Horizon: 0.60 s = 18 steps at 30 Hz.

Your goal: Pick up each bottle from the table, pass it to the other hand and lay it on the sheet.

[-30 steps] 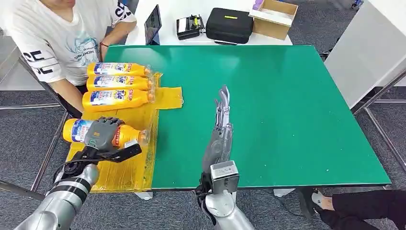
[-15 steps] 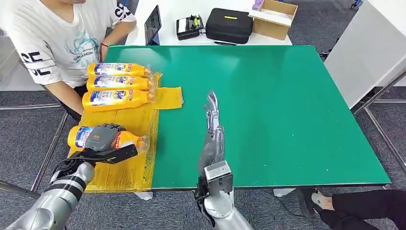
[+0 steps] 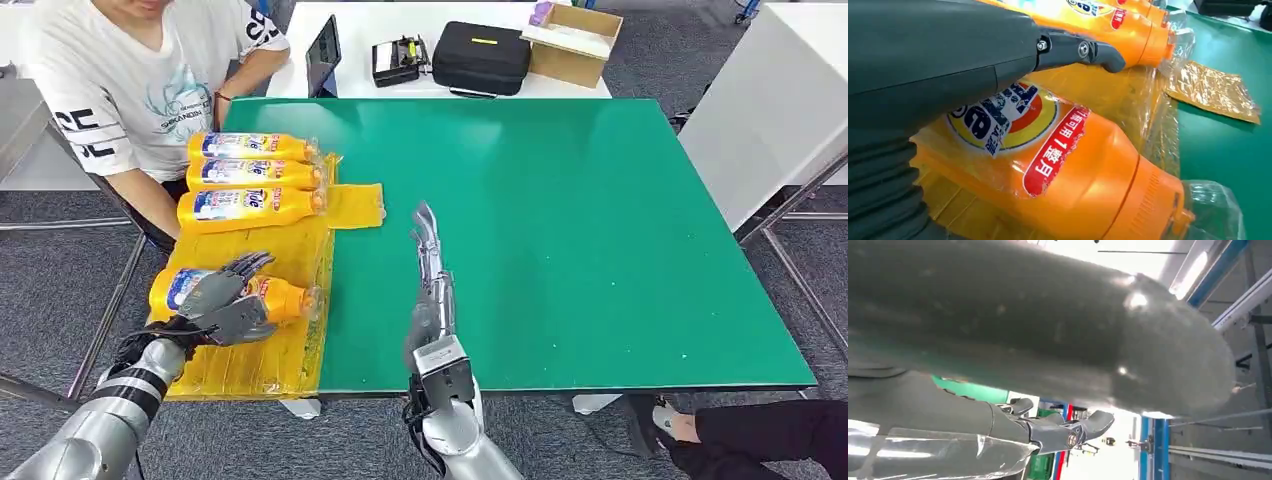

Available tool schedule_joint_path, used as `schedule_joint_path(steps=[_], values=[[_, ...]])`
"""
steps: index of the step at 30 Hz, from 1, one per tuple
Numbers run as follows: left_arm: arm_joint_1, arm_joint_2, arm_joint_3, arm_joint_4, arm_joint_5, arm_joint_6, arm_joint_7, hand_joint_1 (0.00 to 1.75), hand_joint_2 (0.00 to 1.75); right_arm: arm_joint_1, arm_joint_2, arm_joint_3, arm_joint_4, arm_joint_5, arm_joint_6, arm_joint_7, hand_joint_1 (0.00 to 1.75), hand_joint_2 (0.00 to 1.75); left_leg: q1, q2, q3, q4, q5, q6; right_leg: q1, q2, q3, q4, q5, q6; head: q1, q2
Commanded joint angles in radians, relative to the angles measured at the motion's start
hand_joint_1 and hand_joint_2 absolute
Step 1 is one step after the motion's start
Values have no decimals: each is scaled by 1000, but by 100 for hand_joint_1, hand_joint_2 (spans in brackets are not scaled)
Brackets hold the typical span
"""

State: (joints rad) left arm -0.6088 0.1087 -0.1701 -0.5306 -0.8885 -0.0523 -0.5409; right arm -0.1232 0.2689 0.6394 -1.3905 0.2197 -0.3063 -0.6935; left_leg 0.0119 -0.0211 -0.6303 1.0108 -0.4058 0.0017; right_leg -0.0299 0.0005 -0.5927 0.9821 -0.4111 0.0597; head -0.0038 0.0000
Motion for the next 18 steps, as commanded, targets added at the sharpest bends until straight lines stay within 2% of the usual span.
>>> schedule_joint_path(steps=[1,8,11,12,13,15,17,18], values=[[49,20,-33,47,1,-22,6,0,0,-10,15,16,83,-6,-1,-4,0,0,0,6,5,-2,-1,0,1,4,4,-2,1,-4,0,0],[83,76,-52,31,174,-235,-58,0,0,-33,20,17,139,-16,21,-4,0,0,0,7,9,-2,-1,0,1,5,6,-2,1,-3,0,0],[103,43,9,2,276,-230,-59,0,0,-32,23,17,148,-14,17,-5,0,0,1,11,11,-3,-2,0,2,8,8,-4,1,-5,0,0],[108,14,28,-24,302,-187,-56,0,0,-30,24,17,146,-13,16,-5,0,0,0,10,10,-3,-2,0,1,8,8,-3,1,-4,0,0],[115,-55,127,-72,395,-53,-56,0,0,-26,25,18,139,-5,6,-3,0,0,1,9,10,-3,-2,0,2,6,8,-3,1,-5,0,0],[121,-161,234,-185,475,139,-36,0,0,-21,28,28,130,7,-4,14,0,0,0,2,8,-2,0,1,1,0,7,-2,0,-3,0,0],[134,-176,224,-269,484,173,17,0,0,-20,31,36,130,14,-8,21,0,0,0,-1,5,-1,0,1,0,-2,5,-1,0,-2,0,0],[139,-190,254,-293,495,246,1,0,0,-20,31,38,131,17,-12,24,0,0,0,-1,5,0,0,1,1,-3,4,-1,0,-3,0,0]])
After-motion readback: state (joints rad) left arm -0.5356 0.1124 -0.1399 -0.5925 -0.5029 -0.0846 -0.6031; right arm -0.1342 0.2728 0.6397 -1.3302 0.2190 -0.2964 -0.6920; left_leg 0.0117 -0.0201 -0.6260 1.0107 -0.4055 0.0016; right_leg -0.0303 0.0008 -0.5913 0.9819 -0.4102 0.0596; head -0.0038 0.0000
